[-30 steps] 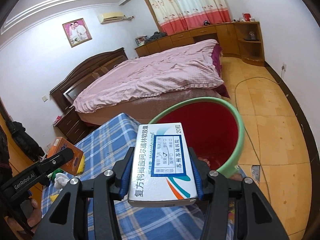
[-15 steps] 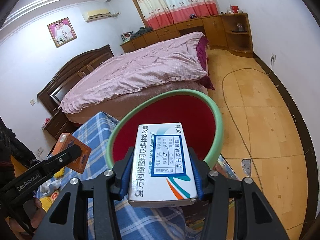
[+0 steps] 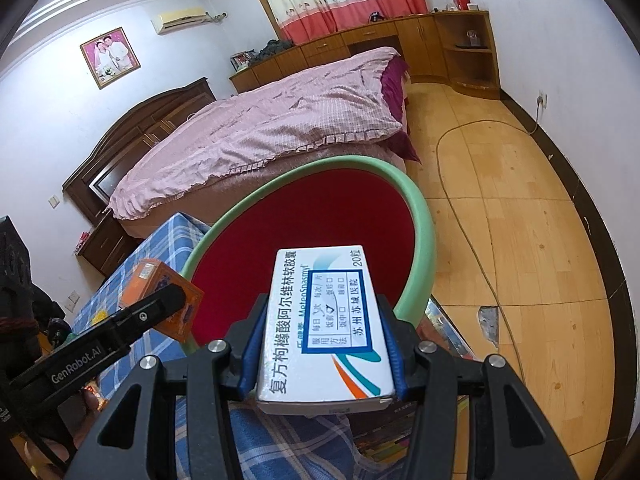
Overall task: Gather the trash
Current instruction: 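Open both tools to drop the two boxes into the bucket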
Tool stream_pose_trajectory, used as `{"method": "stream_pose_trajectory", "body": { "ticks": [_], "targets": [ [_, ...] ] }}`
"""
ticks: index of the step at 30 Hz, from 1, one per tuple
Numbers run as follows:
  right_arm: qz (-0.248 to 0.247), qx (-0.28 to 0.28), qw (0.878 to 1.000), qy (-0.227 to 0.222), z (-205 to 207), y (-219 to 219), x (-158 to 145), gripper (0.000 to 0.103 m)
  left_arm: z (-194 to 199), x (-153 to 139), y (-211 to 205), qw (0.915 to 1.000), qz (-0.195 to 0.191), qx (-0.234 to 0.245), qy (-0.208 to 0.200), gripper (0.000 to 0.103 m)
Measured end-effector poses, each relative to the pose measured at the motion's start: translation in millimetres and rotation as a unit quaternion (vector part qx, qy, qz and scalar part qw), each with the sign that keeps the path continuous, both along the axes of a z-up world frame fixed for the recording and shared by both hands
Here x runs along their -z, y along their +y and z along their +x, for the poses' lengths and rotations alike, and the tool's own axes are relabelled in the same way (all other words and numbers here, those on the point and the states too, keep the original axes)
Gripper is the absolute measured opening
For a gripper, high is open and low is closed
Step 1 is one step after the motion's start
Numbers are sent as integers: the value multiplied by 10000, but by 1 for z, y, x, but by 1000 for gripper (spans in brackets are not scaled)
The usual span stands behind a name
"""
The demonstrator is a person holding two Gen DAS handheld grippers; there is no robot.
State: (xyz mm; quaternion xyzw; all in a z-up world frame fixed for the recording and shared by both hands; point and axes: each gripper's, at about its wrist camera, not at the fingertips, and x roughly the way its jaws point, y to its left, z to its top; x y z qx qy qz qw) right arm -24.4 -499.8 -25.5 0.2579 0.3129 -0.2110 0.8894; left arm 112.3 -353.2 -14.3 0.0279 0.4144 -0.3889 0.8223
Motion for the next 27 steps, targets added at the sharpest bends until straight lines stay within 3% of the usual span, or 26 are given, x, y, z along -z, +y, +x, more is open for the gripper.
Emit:
{"method": "stream_pose_trajectory", "body": {
  "ticks": [8,20,27],
  "targets": [
    [58,-21,10000,47,2,-1,7,53,1,3,-3,10000,4,-17,78,59],
    [88,-22,9999,79,5,-1,9,54,3,-2,10,9998,13,-182,84,60],
    [124,-31,9999,-24,2,2,5,63,2,-10,19,9996,-79,-258,52,60]
  ]
}}
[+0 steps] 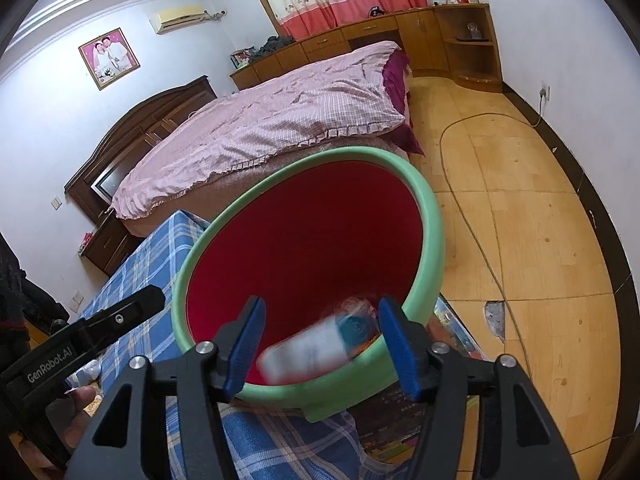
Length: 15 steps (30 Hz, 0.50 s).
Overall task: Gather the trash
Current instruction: 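Open both tools to drop the two boxes into the bucket, then move both tools back over the table toward the remaining items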
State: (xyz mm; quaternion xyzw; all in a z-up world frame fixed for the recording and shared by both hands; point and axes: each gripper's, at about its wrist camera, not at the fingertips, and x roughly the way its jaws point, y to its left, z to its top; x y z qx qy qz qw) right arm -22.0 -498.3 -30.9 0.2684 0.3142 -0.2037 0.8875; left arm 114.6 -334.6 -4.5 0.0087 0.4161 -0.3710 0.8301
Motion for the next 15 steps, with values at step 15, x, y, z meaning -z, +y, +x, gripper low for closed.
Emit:
{"method": "stream_pose_trajectory", "body": {
  "ticks": [15],
  "targets": [
    [-90,-230,9991,-341,-13,34,-32,71,-12,-27,62,9980,-4,-611,-144,60]
  ]
}}
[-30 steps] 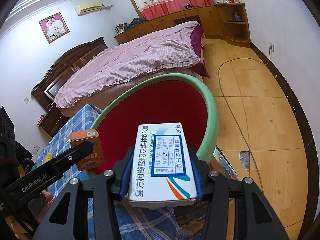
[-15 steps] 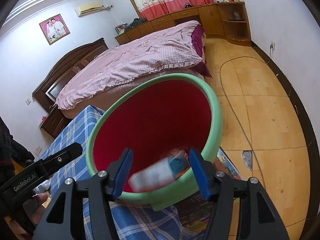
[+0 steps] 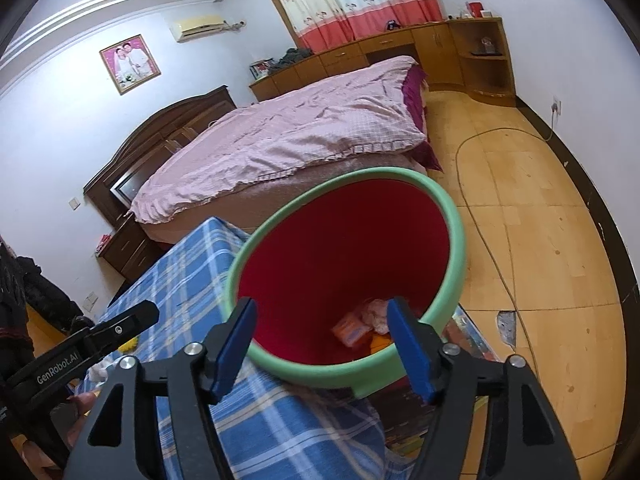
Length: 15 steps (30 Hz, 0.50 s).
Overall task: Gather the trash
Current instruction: 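Move both tools back over the table toward the remaining items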
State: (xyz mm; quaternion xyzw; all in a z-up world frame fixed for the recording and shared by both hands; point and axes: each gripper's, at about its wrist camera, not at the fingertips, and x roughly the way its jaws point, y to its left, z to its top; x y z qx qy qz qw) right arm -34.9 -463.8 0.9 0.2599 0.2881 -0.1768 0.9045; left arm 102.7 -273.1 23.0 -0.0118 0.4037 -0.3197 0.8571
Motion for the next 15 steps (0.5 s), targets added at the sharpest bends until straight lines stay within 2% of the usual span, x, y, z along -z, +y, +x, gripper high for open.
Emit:
{"method": "stream_pose_trajectory", "body": {
  "ticks": [4,10,15],
  "targets": [
    [-40,-125,9999,-36,1,16,-8,76,-4,-9,25,9997,-2,-243,-58,60],
    [-37,-401,9991,-91,4,44,-17,80,-10,-23,69,9974,-77,-703,-141,60],
    [-26,-653,9978,-128,9,68,-22,81,-16,-34,104,9936,8,-1090,-294,60]
  ]
}}
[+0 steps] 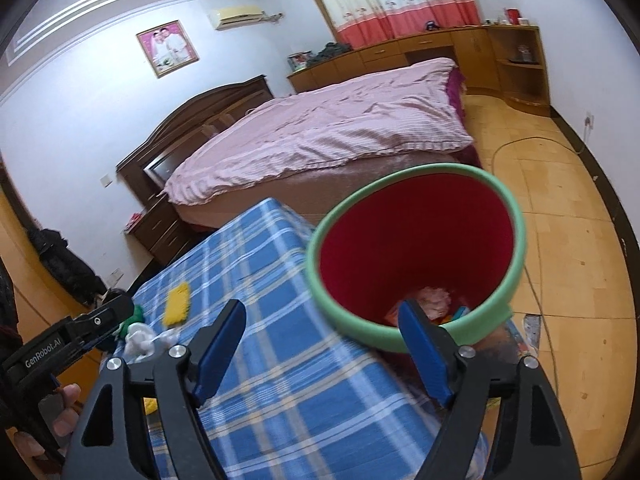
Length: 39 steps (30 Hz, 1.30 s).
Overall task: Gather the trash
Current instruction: 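Move both tools back over the table toward the remaining items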
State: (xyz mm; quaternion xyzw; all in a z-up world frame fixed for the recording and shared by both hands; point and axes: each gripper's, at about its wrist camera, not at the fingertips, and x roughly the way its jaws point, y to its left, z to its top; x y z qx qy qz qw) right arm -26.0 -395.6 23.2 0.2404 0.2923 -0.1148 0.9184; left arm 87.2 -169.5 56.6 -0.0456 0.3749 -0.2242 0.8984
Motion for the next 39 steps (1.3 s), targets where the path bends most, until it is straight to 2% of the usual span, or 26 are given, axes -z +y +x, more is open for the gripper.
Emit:
{"method": "stream_pose_trajectory", "body": {
  "ticks": [11,20,28,39],
  "targets": [
    [-107,-483,9988,-43,5,55,-11,84,-14,-8,75,9978,-112,-648,-75,60],
    [-211,-762,9969,-30,4,89,-18,84,-28,-12,124,9939,-50,-1095,-83,60],
    [-295,-1001,9945,16,4,116,-19,84,-32,2,160,9900,-26,-1405,107,60],
    [-239,-1224,9920,186,23,131,-3,84,-19,30,193,9834,1,-1776,377,60]
  ]
}}
